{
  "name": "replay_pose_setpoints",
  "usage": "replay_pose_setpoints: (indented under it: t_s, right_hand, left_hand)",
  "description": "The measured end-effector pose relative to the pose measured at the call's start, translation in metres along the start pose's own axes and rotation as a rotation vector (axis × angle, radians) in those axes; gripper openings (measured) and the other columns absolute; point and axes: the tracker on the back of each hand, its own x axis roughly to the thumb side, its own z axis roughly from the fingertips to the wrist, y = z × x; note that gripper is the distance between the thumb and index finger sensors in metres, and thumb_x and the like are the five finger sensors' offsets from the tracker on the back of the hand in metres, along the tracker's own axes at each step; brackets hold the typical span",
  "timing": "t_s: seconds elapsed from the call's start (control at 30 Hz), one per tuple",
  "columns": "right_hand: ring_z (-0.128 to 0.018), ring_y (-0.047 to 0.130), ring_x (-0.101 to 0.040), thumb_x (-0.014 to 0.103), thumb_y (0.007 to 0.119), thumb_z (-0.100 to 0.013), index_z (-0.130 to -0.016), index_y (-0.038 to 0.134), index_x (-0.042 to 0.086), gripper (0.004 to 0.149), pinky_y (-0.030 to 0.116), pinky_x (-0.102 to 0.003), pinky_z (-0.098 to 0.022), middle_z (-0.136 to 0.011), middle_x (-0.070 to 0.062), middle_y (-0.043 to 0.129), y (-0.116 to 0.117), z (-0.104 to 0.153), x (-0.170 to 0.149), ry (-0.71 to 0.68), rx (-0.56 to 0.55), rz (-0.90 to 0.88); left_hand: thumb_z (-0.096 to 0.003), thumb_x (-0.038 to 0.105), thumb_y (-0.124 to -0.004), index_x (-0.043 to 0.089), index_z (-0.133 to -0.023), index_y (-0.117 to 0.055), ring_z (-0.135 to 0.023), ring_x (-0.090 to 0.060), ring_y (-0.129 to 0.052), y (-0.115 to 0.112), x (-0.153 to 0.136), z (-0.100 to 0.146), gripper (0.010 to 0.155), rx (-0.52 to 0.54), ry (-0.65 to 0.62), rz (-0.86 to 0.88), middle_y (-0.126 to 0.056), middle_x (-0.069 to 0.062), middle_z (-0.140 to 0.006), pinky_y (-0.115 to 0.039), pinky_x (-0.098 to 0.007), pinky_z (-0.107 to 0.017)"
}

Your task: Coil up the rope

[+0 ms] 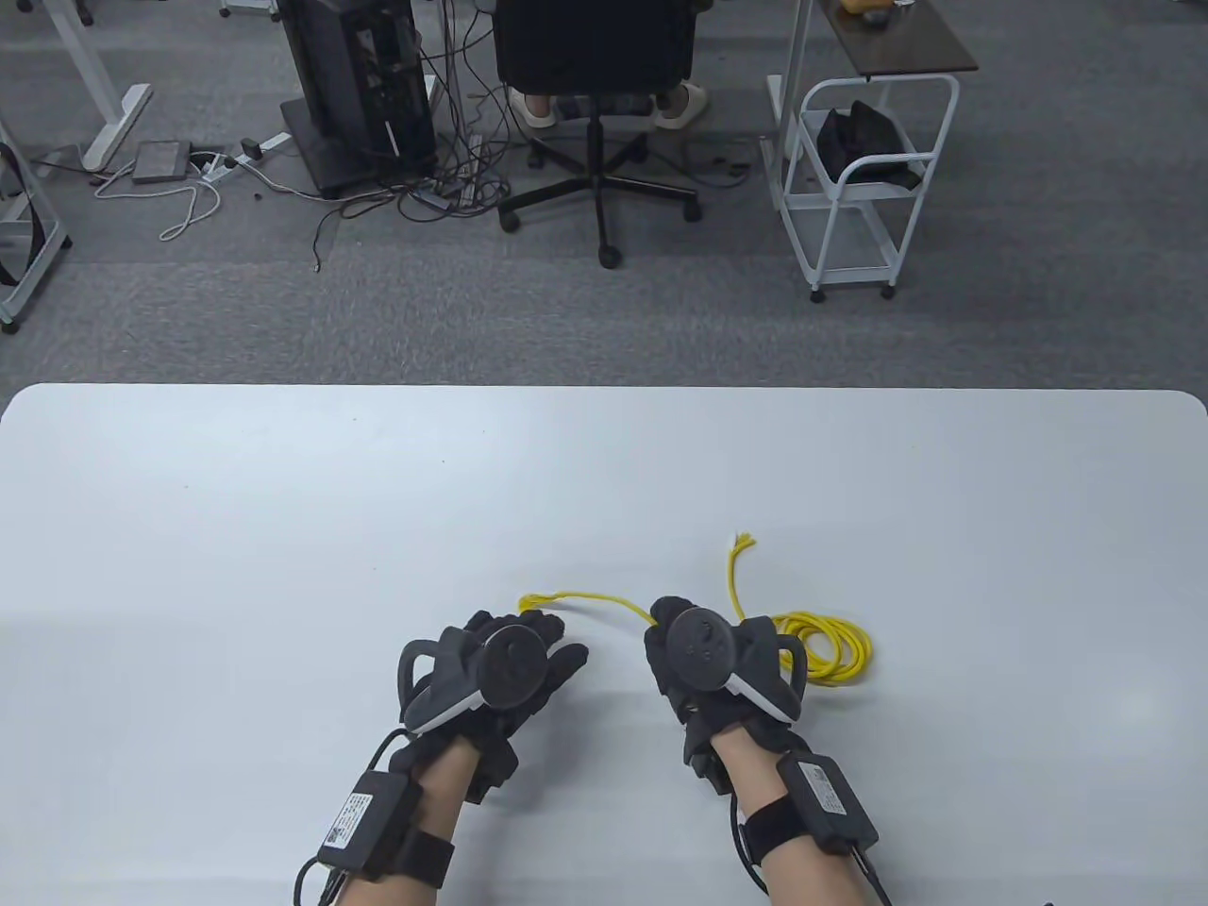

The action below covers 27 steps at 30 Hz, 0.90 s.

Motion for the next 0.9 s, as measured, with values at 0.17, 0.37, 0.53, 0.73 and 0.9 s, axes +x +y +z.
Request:
replay_pose_setpoints:
  t_s: [0.17, 0.37, 0.53, 0.73, 0.9]
  right_hand:
    - [-0.049, 0.097, -0.029, 0.037, 0.065, -0.06, -0.095, 0.061, 0.01, 0.044, 0.076, -0.054, -0.053, -0.072, -0.01, 0.09, -0.022, 0.008, 0.01, -0.097, -0.206, -0.306]
    - [-0.048, 0.096, -0.028, 0.033, 0.067, -0.059, -0.096, 0.061, 0.013, 0.043, 0.076, -0.053, -0.054, -0.071, -0.008, 0.09, -0.016, 0.018, 0.044, -0.338, -0.172, -0.348]
    - [-0.049, 0.095, -0.029, 0.033, 0.068, -0.059, -0.096, 0.063, 0.013, 0.042, 0.075, -0.054, -0.054, -0.072, -0.008, 0.09, -0.007, 0.021, 0.056, -0.415, -0.106, -0.337]
    - [-0.05, 0.096, -0.03, 0.032, 0.07, -0.059, -0.097, 0.065, 0.013, 0.043, 0.075, -0.055, -0.055, -0.072, -0.009, 0.091, 0.012, 0.021, 0.055, -0.455, 0.044, -0.219]
    - [-0.053, 0.096, -0.031, 0.033, 0.072, -0.058, -0.098, 0.065, 0.014, 0.045, 0.074, -0.055, -0.055, -0.074, -0.01, 0.091, 0.023, 0.02, 0.057, -0.466, 0.151, -0.19]
  left_hand:
    - [-0.0511, 0.07, -0.038, 0.018, -0.108, -0.073, -0.096, -0.039, -0.085, -0.01, 0.006, -0.006, 0.085, -0.178, -0.086, 0.525, -0.08, -0.016, -0.112, -0.063, -0.053, -0.074]
    - [-0.0465, 0.077, -0.034, 0.013, -0.12, -0.043, -0.112, -0.045, -0.057, -0.016, 0.017, -0.005, 0.097, -0.208, -0.199, 1.068, -0.048, -0.02, -0.126, -0.048, -0.059, -0.078]
    - [-0.0464, 0.078, -0.041, 0.017, -0.121, -0.035, -0.116, -0.043, -0.046, -0.009, 0.005, -0.001, 0.096, -0.123, -0.196, 1.22, -0.037, -0.016, -0.129, -0.04, -0.06, -0.08]
    - [-0.0593, 0.063, -0.049, 0.026, -0.118, -0.049, -0.112, -0.035, -0.062, 0.006, -0.018, 0.003, 0.069, 0.039, -0.133, 1.277, -0.055, -0.009, -0.126, -0.049, -0.052, -0.081]
    - [-0.0605, 0.058, -0.047, 0.029, -0.114, -0.059, -0.107, -0.031, -0.073, 0.009, -0.027, 0.005, 0.062, 0.082, -0.13, 1.335, -0.067, -0.006, -0.121, -0.054, -0.047, -0.08]
